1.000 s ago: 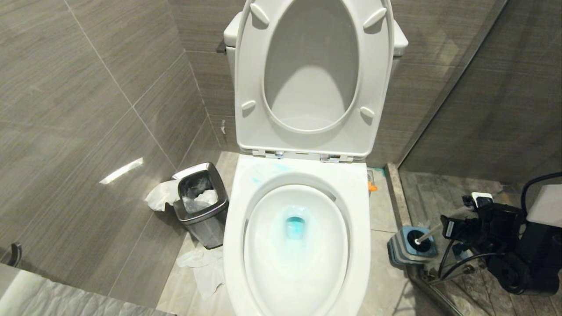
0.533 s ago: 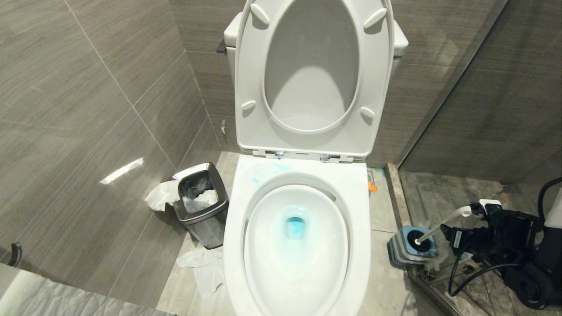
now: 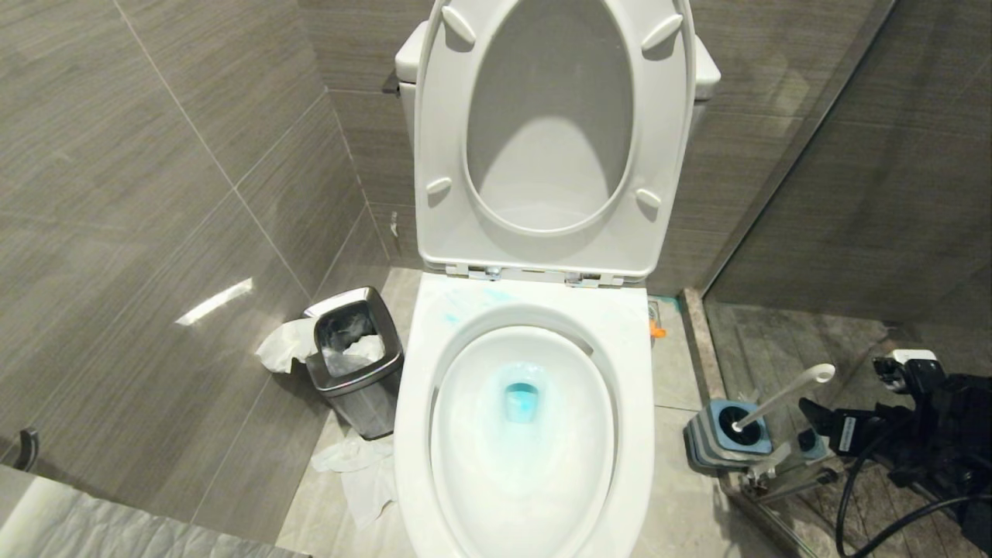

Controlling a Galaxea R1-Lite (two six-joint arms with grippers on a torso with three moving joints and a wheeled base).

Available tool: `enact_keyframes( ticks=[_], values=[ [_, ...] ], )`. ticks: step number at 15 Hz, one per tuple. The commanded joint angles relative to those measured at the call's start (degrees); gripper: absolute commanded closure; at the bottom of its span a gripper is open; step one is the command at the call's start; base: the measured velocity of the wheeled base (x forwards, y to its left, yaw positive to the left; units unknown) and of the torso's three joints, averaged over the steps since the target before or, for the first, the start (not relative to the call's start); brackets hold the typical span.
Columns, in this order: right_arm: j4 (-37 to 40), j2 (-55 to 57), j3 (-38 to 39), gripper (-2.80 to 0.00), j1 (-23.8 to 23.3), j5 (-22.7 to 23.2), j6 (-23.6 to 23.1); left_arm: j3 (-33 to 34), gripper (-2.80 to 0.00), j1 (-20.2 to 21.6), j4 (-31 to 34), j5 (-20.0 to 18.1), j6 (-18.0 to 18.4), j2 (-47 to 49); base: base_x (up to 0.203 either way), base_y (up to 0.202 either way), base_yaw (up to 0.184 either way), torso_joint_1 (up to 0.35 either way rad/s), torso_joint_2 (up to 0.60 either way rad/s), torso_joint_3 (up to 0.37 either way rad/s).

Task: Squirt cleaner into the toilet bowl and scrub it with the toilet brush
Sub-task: Put the toilet brush back, then flush the toilet

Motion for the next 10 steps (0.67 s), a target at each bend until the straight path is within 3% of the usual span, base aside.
enact_keyframes(
  ticks=[1,4,10],
  values=[
    [1.4,-8.9,1.8,-2.80,0.1,0.4,-1.0,0.1,0.00,0.0,0.0,0.0,0.0,0.1,0.000,0.000,0.000,0.000,0.00,0.000],
    [10.1,-16.5,-2.5,-2.80,0.1,1.4,-2.4,0.1,0.00,0.0,0.0,0.0,0.0,0.1,0.000,0.000,0.000,0.000,0.00,0.000],
    [44.4,-28.2,-25.9,-2.80,0.2,4.0,-3.4,0.1,0.00,0.0,0.0,0.0,0.0,0.1,0.000,0.000,0.000,0.000,0.00,0.000]
  ],
)
